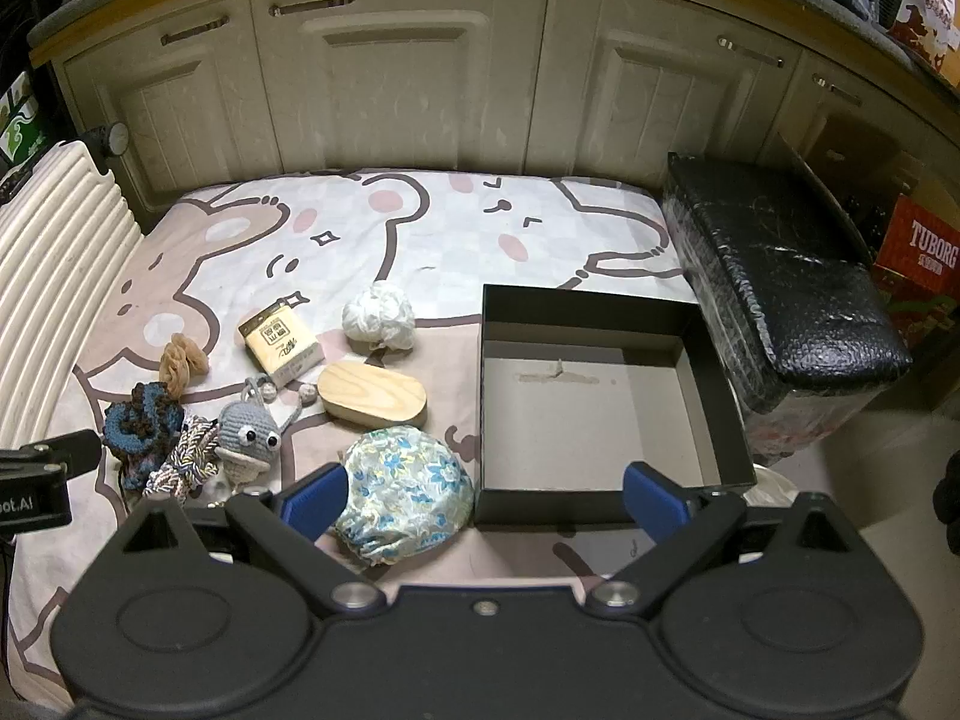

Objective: Organize objects

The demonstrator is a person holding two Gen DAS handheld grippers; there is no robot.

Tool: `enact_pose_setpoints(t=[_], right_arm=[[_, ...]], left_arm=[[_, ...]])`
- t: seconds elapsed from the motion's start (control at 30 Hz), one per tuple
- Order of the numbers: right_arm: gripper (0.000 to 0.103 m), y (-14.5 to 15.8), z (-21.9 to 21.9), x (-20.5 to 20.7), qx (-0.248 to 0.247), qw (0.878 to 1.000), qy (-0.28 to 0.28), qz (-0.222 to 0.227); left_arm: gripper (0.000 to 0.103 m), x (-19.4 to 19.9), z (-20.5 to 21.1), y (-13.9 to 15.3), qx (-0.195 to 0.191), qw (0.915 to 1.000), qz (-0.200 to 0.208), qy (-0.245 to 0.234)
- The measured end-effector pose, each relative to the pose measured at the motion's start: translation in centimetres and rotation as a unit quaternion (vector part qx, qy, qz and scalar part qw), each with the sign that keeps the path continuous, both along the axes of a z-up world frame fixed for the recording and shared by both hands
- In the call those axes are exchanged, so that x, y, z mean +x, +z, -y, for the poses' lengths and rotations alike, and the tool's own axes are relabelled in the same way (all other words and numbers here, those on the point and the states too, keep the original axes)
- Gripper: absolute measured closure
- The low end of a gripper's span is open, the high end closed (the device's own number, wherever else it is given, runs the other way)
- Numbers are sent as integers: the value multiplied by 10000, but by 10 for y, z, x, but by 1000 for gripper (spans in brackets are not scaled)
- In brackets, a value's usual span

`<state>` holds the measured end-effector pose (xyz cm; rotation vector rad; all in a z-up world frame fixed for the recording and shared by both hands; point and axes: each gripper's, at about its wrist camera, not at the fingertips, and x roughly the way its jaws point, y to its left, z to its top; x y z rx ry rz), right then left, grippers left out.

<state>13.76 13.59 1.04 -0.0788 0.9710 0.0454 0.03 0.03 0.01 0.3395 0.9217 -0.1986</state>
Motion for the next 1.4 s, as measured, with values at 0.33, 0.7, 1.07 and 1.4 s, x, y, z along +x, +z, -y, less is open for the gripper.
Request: enact_pose_setpoints(t=[0.33, 0.7, 1.07, 1.4], right_arm=[[4, -1, 0, 0, 8, 9994, -335, -17], [4, -1, -1, 0, 19, 9979, -641, -33], [4, -2, -1, 0, 29, 9950, -993, -44], [4, -2, 0, 0, 36, 9917, -1287, -52]], left_arm=[[0, -4, 6, -5, -77, 9999, -40, -134], [0, -4, 7, -5, -138, 9995, -75, -268], [0, -3, 6, -4, -178, 9991, -100, -361], [0, -3, 6, -4, -197, 9989, -113, -415]])
